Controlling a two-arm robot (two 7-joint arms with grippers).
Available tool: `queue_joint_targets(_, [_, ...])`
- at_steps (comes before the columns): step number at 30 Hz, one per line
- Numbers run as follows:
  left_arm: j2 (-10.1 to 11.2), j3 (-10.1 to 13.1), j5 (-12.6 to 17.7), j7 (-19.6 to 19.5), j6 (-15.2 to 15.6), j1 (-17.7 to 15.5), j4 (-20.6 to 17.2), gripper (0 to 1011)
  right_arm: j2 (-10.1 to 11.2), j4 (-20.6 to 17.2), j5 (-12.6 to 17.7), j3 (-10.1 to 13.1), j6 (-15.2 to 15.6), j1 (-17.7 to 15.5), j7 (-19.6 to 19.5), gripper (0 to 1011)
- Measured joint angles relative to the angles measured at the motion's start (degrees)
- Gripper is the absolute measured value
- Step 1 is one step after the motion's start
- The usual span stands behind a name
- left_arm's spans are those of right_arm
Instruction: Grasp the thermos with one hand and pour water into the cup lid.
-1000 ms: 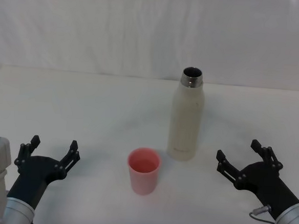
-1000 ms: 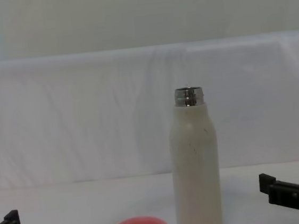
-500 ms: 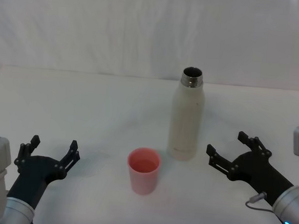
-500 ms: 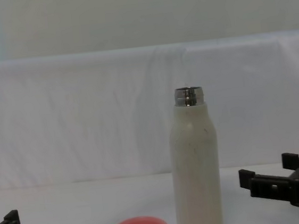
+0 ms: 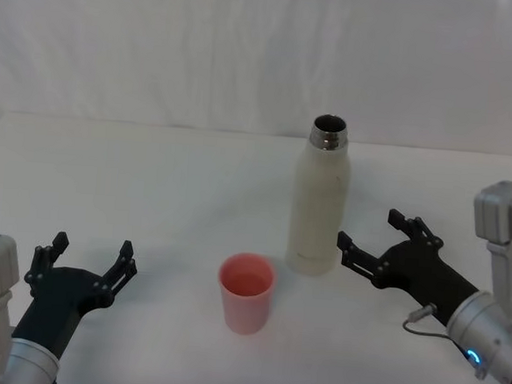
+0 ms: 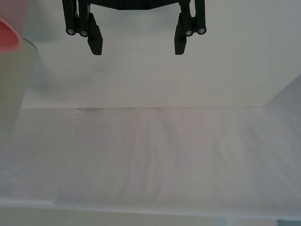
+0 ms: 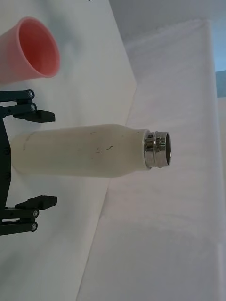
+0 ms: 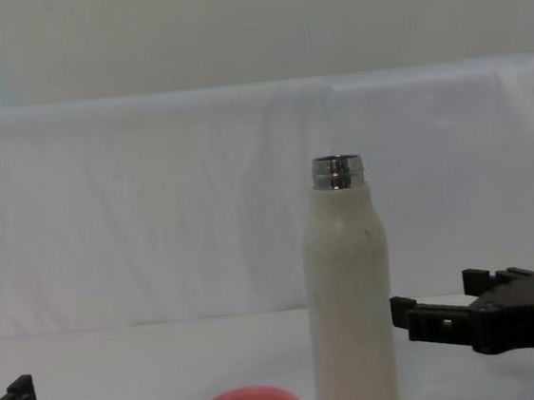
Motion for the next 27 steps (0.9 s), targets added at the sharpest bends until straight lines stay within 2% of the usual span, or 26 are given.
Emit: queue_joint_targets(27, [0.0, 0.0, 0.0, 0.0, 0.0, 0.0, 0.0, 1001, -1.08, 7.85, 1.33, -3.56, -0.39, 7.43, 0.43, 1000])
